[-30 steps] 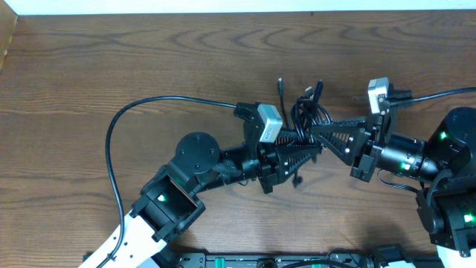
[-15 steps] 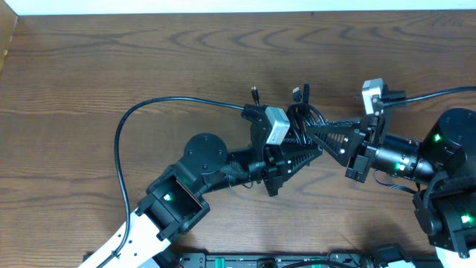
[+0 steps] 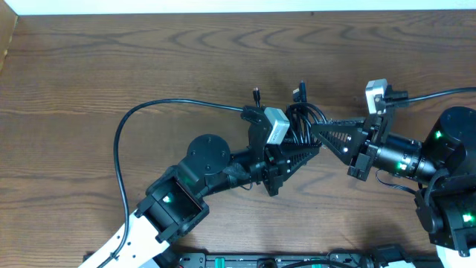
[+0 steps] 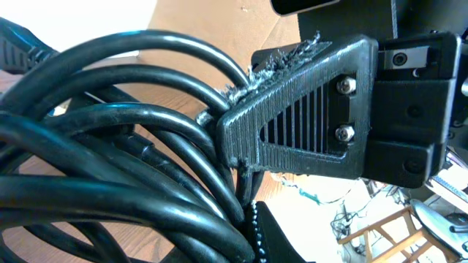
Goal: Untangle cables
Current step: 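Hold the bundle with both grippers and pull slightly apart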
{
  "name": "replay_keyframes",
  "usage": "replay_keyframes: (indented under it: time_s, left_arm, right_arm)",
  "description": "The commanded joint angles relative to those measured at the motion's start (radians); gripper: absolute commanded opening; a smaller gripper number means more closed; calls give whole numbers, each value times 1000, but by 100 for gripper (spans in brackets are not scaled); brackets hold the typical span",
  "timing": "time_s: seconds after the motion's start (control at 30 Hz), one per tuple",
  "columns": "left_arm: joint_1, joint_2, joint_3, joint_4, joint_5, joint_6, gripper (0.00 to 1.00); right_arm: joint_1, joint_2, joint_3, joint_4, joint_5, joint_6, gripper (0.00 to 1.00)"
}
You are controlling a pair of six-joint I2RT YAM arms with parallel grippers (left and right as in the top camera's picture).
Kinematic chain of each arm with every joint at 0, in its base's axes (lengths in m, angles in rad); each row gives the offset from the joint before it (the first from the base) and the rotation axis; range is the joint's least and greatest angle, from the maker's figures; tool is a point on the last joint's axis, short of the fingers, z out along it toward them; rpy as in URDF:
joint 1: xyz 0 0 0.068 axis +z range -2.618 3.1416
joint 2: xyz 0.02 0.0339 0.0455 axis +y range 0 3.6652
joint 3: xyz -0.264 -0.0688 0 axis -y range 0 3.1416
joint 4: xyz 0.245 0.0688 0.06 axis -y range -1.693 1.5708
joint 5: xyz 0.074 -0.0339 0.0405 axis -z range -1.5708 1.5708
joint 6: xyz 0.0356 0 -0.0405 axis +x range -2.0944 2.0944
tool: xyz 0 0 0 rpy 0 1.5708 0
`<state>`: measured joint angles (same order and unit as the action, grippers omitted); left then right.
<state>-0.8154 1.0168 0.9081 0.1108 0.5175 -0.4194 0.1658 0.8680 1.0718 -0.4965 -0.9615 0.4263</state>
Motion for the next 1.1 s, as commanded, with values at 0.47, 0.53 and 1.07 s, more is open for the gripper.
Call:
replay_keyframes:
  time_s: [0.47, 0.53, 1.07]
  left_arm:
    - [6, -58, 20, 33, -31, 49, 8]
    - [6, -58, 19, 33, -28, 49, 8]
    - [6, -18, 19, 124, 175, 123, 8]
  right_arm:
    - [-10, -12, 13, -38, -60, -91, 25]
    - [-5, -12, 13, -38, -64, -91, 34]
    - [6, 2, 13, -13, -33, -95, 1]
